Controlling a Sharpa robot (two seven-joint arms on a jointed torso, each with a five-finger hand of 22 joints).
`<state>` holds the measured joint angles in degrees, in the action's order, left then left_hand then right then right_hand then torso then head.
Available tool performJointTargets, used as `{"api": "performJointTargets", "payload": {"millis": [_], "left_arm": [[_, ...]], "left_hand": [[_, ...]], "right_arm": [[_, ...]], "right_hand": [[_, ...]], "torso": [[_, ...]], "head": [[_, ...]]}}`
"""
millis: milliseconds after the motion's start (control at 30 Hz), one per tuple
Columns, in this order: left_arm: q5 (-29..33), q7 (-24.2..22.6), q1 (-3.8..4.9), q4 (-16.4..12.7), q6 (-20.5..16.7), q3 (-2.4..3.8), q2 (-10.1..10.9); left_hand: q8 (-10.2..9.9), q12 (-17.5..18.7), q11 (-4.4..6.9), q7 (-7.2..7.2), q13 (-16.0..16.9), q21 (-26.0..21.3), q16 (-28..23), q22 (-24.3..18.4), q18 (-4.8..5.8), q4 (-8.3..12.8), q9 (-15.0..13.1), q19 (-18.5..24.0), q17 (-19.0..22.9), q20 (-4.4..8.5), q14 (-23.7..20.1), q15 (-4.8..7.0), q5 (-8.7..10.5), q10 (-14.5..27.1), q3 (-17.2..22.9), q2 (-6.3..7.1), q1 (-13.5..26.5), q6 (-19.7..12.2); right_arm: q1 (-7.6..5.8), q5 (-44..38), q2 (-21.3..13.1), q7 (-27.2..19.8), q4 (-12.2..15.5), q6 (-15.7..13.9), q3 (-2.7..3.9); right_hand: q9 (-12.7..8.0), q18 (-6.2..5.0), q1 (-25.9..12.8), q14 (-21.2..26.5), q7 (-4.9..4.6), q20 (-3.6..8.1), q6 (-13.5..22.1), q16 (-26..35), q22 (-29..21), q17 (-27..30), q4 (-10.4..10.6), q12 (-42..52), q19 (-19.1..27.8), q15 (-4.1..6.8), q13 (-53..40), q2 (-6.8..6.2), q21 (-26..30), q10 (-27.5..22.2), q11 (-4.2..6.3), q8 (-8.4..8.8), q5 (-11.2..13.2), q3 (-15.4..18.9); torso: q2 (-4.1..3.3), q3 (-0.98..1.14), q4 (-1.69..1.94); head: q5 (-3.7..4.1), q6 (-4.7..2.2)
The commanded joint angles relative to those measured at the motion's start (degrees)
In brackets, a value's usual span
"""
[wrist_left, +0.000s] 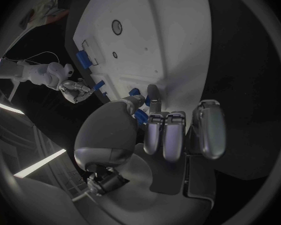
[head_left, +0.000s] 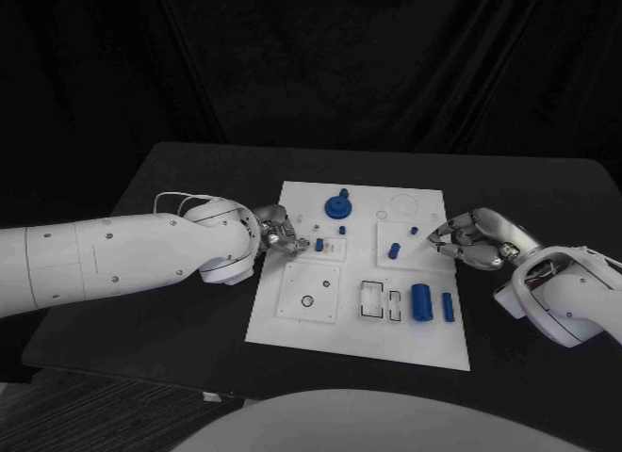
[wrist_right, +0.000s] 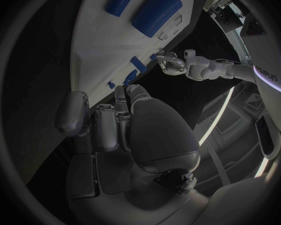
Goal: Assemble the parts on the task board
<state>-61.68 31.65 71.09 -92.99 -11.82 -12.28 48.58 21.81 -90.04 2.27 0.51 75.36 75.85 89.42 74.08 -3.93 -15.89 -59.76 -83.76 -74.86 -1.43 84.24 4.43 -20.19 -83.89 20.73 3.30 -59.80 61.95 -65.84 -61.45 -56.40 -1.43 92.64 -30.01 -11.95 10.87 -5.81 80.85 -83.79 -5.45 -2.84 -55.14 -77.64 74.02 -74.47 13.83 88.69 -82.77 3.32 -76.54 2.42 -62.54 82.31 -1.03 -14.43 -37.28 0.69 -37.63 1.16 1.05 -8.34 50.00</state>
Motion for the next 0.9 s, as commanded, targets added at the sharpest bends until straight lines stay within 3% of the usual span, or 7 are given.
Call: {"api": "performJointTargets", "payload": {"millis": [33, 333, 467, 633, 667, 800, 900], "left_arm": [[0.04, -0.44, -0.09, 0.06, 1.03, 0.03, -0.22], [-0.4, -1.07, -0.09, -0.28, 0.87, 0.03, 0.04], [-2.91, -2.68, -0.09, -1.34, -0.92, 0.04, 1.11], [-4.54, -4.6, -0.01, -3.2, -3.4, 0.06, 3.16], [-4.91, -4.75, 0.03, -3.52, -3.8, 0.06, 3.55], [-6.73, -5.62, 0.39, -4.92, -6.01, 0.08, 5.35], [-7.93, -8.21, 1.54, -5.93, -9.66, 0.09, 6.96]], "left_hand": [[0.34, 0.04, 0.46, 0.1, 14.64, -0.07, 0.58, 11.78, 0.81, -0.82, 0.38, 0.17, -15.14, 0.13, 5.76, 0.76, -0.65, -6.11, -1.18, 0.06, 1.37, 0.51], [1.02, 0.04, 0.4, 0.11, 14.64, -0.35, 0.58, 11.71, 0.76, -0.78, -0.65, 0.3, -15.14, 0.05, 5.76, 0.67, 0.84, -6.11, -4.01, 1.4, 2.29, 0.37], [2.94, 0.04, 0.26, 0.24, 14.64, -0.42, 0.58, 11.71, 0.76, -0.88, -4.01, 0.35, -15.14, -0.08, 5.76, 0.55, 9.81, -6.11, -10.88, 1.81, 6.68, -0.63], [4.3, 0.04, 0.22, 0.26, 14.64, -0.23, 0.58, 11.77, 0.8, -0.77, -6.52, 0.25, -15.14, -0.14, 5.76, 0.54, 12.62, -6.11, -15.85, 2.07, 7.25, -1.23], [4.67, 0.04, 0.26, 0.31, 14.64, -0.13, 0.58, 11.79, 0.78, -0.58, -7.39, 0.19, -15.14, -0.02, 5.76, 0.33, 16.01, -6.11, -18.88, 2.03, 7.37, -1.34], [5.07, 0.04, 0.29, 0.23, 14.64, 0.18, 0.58, 11.88, 0.87, -1.2, -8.35, 0.06, -15.14, -0.02, 5.76, 0.61, 17.37, -6.11, -27.19, 5.16, 10.05, -1.28], [5.36, 0.04, 0.42, 0.08, 14.64, 1.05, 0.58, 12.12, 1.05, -1.13, -8.78, -0.34, -15.14, 0.08, 5.76, 0.72, 17.39, -6.11, -28.38, 4.35, 9.64, -1.0]], "right_arm": [[0.16, -0.28, 0.0, 1.04, 0.0, 0.36, 0.03], [0.18, -0.28, -0.02, 1.04, -0.02, 0.34, 0.03], [0.18, -0.28, -0.17, 1.06, 0.01, 0.33, 0.03], [0.19, -0.28, -0.24, 1.11, -0.04, 0.38, 0.03], [0.19, -0.28, -0.24, 1.11, -0.05, 0.39, 0.03], [0.19, -0.28, -0.25, 1.08, -0.06, 0.38, 0.03], [0.18, -0.28, -0.44, 0.92, 0.08, 0.16, 0.03]], "right_hand": [[0.85, 0.53, 1.49, -3.3, 0.1, 0.06, 0.68, 0.87, 8.84, -2.68, -0.09, -1.93, 0.39, 0.05, -9.93, 0.81, 0.83, 4.86, 0.41, -0.59, -1.45, -2.58], [0.85, 0.53, 1.49, -3.3, 0.1, 0.06, 0.68, 0.87, 8.84, -2.68, -0.09, -1.93, 0.39, 0.05, -9.93, 0.81, 0.83, 4.86, 0.41, -0.59, -1.45, -2.58], [0.85, 0.53, 1.49, -3.3, 0.1, 0.06, 0.68, 0.87, 8.84, -2.68, -0.09, -1.93, 0.39, 0.05, -9.93, 0.81, 0.83, 4.86, 0.41, -0.59, -1.45, -2.58], [0.85, 0.53, 1.49, -3.3, 0.1, 0.06, 0.68, 0.87, 8.84, -2.68, -0.09, -1.93, 0.39, 0.05, -9.93, 0.81, 0.83, 4.86, 0.41, -0.59, -1.45, -2.58], [0.85, 0.53, 1.49, -3.3, 0.1, 0.06, 0.68, 0.87, 8.84, -2.68, -0.09, -1.93, 0.39, 0.05, -9.93, 0.81, 0.83, 4.86, 0.41, -0.59, -1.45, -2.58], [0.86, 0.51, 1.49, -3.29, 0.08, 0.05, 0.73, 0.88, 8.8, -2.67, -0.1, -1.9, 0.43, 0.03, -9.97, 0.81, 0.99, 4.89, 0.39, -0.58, -1.47, -2.66], [0.86, 0.51, 1.49, -3.29, 0.08, 0.05, 0.73, 0.88, 8.8, -2.67, -0.1, -1.9, 0.43, 0.03, -9.97, 0.81, 0.99, 4.89, 0.39, -0.58, -1.47, -2.66]], "torso": [[0.0, 0.03, 0.0], [-0.02, 0.0, -0.01], [-0.04, -0.01, 0.0], [-0.06, -0.02, 0.01], [-0.04, -0.01, 0.02], [-0.01, -0.03, 0.03], [0.05, -0.04, 0.04]], "head": [[-0.03, 0.0], [-0.08, 0.0], [-0.01, 0.0], [0.02, 0.0], [-0.02, 0.0], [0.01, 0.0], [0.08, 0.0]]}}
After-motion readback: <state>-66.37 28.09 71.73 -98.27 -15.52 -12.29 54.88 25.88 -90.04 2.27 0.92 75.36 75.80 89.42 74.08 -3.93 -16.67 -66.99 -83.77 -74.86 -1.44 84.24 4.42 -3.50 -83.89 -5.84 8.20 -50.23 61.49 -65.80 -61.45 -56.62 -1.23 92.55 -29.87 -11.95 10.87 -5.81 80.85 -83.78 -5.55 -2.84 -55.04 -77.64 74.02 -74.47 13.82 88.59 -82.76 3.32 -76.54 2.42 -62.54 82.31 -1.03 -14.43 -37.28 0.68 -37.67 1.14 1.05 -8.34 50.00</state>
